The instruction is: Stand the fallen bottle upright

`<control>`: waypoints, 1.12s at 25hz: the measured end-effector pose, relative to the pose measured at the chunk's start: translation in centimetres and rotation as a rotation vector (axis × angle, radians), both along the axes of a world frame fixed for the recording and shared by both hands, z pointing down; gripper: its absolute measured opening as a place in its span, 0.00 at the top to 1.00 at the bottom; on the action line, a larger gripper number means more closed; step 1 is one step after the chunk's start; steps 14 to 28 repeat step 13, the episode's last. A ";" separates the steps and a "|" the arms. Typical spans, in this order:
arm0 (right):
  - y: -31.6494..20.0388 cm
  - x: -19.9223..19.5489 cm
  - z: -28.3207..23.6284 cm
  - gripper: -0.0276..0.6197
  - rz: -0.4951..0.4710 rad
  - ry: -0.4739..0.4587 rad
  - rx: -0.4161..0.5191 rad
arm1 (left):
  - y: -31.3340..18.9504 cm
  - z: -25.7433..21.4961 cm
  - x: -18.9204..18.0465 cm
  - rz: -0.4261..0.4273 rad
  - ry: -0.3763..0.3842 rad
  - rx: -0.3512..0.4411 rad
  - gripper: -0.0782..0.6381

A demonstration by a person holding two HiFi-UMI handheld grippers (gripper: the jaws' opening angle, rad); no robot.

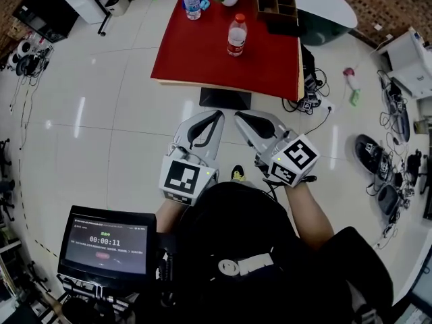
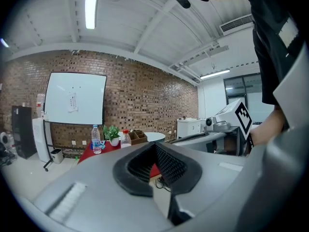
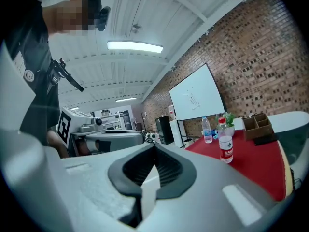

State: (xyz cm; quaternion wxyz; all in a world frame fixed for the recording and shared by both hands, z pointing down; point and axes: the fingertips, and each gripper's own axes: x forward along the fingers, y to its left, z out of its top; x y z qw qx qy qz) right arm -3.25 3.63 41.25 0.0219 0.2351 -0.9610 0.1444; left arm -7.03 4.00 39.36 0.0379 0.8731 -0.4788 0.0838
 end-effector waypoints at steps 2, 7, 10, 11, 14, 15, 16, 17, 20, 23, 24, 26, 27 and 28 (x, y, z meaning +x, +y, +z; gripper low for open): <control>0.0 0.5 0.2 0.95 0.001 0.001 -0.002 | 0.0 0.1 0.5 0.004 0.001 0.000 0.89; 0.0 1.3 0.3 0.95 0.008 0.005 -0.002 | 0.2 0.3 1.3 0.015 0.001 0.000 0.89; 0.5 1.3 0.7 0.95 0.002 -0.001 0.003 | 0.8 0.8 1.4 0.015 -0.006 -0.001 0.89; 0.7 1.3 0.9 0.95 -0.002 -0.004 0.003 | 1.0 1.0 1.5 0.014 -0.009 -0.003 0.89; 1.1 1.4 1.1 0.95 -0.010 -0.008 0.004 | 1.4 1.4 1.7 0.010 -0.013 -0.007 0.89; 1.1 1.4 1.1 0.95 -0.010 -0.008 0.004 | 1.4 1.4 1.7 0.010 -0.013 -0.007 0.89; 1.1 1.4 1.1 0.95 -0.010 -0.008 0.004 | 1.4 1.4 1.7 0.010 -0.013 -0.007 0.89; 1.1 1.4 1.1 0.95 -0.010 -0.008 0.004 | 1.4 1.4 1.7 0.010 -0.013 -0.007 0.89; 1.1 1.4 1.1 0.95 -0.010 -0.008 0.004 | 1.4 1.4 1.7 0.010 -0.013 -0.007 0.89; 1.1 1.4 1.1 0.95 -0.010 -0.008 0.004 | 1.4 1.4 1.7 0.010 -0.013 -0.007 0.89; 1.1 1.4 1.1 0.95 -0.010 -0.008 0.004 | 1.4 1.4 1.7 0.010 -0.013 -0.007 0.89; 1.1 1.4 1.1 0.95 -0.010 -0.008 0.004 | 1.4 1.4 1.7 0.010 -0.013 -0.007 0.89; 1.1 1.4 1.1 0.95 -0.010 -0.008 0.004 | 1.4 1.4 1.7 0.010 -0.013 -0.007 0.89; 1.1 1.4 1.1 0.95 -0.010 -0.008 0.004 | 1.4 1.4 1.7 0.010 -0.013 -0.007 0.89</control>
